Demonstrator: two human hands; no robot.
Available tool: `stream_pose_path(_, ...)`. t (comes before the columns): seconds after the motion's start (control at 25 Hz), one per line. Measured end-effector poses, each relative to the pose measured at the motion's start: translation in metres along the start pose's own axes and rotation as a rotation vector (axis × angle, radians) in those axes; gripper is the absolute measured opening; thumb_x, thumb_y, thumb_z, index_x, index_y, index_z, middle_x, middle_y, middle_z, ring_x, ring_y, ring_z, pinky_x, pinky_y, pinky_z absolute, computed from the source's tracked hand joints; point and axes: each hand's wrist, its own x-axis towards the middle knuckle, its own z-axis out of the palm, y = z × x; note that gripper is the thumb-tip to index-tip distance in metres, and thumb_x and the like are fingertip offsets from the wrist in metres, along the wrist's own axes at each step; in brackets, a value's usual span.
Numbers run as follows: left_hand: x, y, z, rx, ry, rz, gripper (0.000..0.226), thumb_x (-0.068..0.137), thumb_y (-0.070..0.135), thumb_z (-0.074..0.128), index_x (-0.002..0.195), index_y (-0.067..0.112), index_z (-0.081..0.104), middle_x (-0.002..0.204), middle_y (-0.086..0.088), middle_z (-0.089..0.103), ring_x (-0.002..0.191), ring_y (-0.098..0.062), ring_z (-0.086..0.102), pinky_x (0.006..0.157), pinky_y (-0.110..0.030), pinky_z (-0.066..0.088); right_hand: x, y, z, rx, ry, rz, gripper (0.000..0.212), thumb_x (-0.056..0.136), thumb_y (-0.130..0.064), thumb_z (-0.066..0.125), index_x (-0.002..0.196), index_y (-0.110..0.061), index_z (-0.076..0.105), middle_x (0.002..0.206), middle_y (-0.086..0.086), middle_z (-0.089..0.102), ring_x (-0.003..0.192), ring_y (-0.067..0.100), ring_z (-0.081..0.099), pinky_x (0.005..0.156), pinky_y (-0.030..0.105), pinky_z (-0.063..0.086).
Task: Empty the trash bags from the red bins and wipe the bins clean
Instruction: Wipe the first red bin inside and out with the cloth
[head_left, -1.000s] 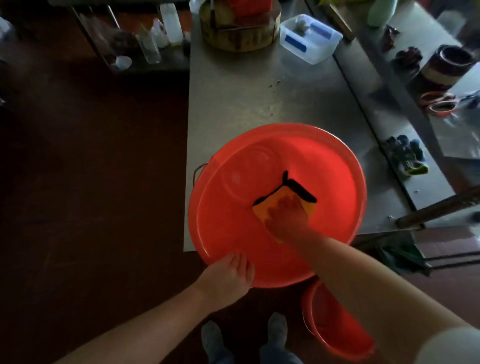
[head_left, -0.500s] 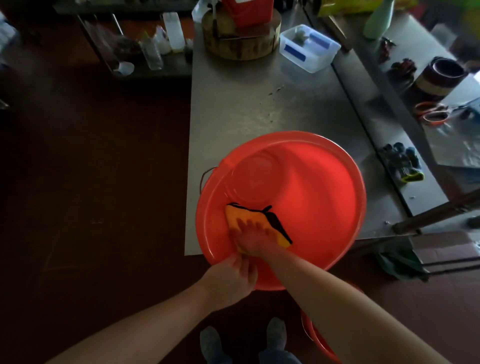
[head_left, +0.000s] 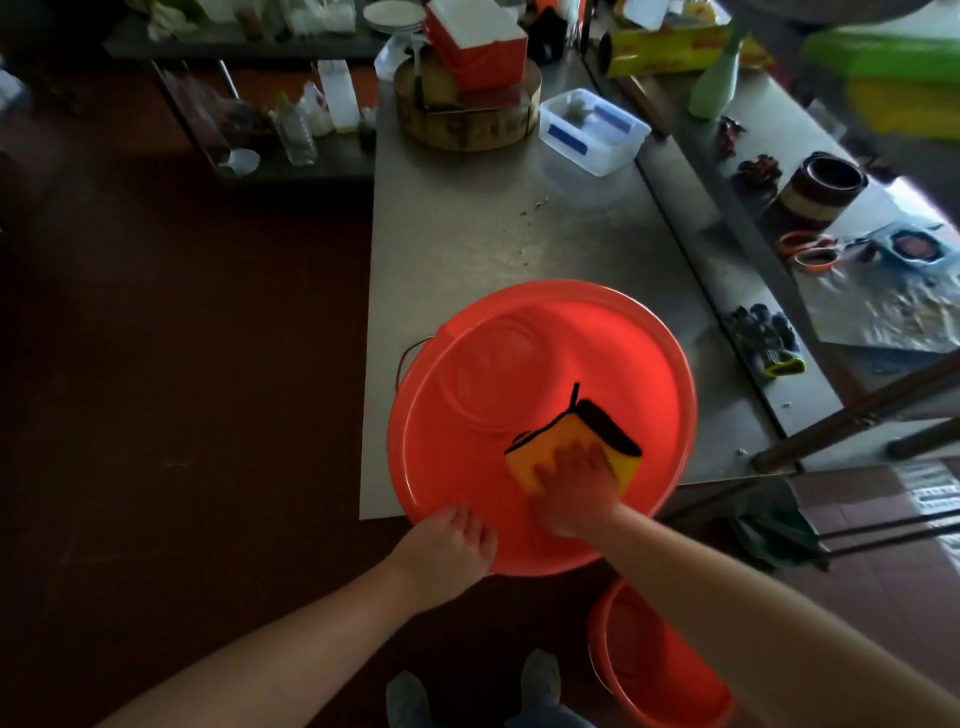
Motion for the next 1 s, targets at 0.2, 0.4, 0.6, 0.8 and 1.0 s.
stream_pose_path(0.2,-0.006,-0.004,0.003,-0.051,-0.018,-0.043,0.048,0.092,0.059,0.055,0.104,0.016,0.074,0.093,-0.007,0.076,0.08,-0.023,0.072,0.074,-0.032,0.057,-0.016,-0.042,0.015,0.241,-0.094,-0.023,0.065,0.098,-0.066,0.019,0.158,-0.04,0.018,0.168,0.002,0.015,0.154,0.027,0.01,0.121,0.051,0.003)
stream_pose_path(0.4,-0.011,-0.011,0.003,-0.076,-0.001,-0.117,0.063,0.092,0.068,0.048,0.108,0.013,0.075,0.098,-0.009,0.076,0.09,-0.027,0.072,0.084,-0.038,0.055,-0.006,0.019,0.003,-0.066,0.009,0.001,0.065,0.095,-0.064,0.027,0.152,-0.034,0.039,0.164,0.01,0.025,0.153,0.032,0.012,0.121,0.052,-0.008)
stream_pose_path(0.6,-0.009,-0.04,-0.003,-0.09,0.017,-0.211,0.084,0.085,0.081,0.038,0.088,0.005,0.075,0.087,-0.014,0.074,0.086,-0.032,0.069,0.09,-0.044,0.051,0.002,0.03,-0.012,-0.14,-0.064,0.081,0.068,0.096,-0.063,0.024,0.155,-0.032,0.035,0.166,0.01,0.019,0.154,0.032,0.004,0.118,0.055,-0.015)
stream_pose_path(0.8,-0.004,-0.052,0.001,-0.002,0.053,-0.061,0.082,0.08,0.086,0.042,0.071,0.01,0.072,0.071,-0.008,0.071,0.067,-0.025,0.065,0.079,-0.036,0.054,-0.01,-0.05,-0.012,0.303,-0.153,0.039,0.063,0.098,-0.061,0.02,0.155,-0.034,0.025,0.161,0.006,0.027,0.148,0.034,0.022,0.116,0.057,0.013)
stream_pose_path(1.0,-0.009,-0.05,0.012,-0.075,0.053,-0.068,0.076,0.083,0.083,0.044,0.066,0.013,0.07,0.065,-0.007,0.069,0.061,-0.024,0.066,0.069,-0.029,0.055,-0.016,-0.053,-0.011,0.302,-0.104,-0.06,0.067,0.096,-0.069,0.013,0.156,-0.041,0.022,0.165,-0.001,0.024,0.15,0.025,0.022,0.118,0.05,0.013)
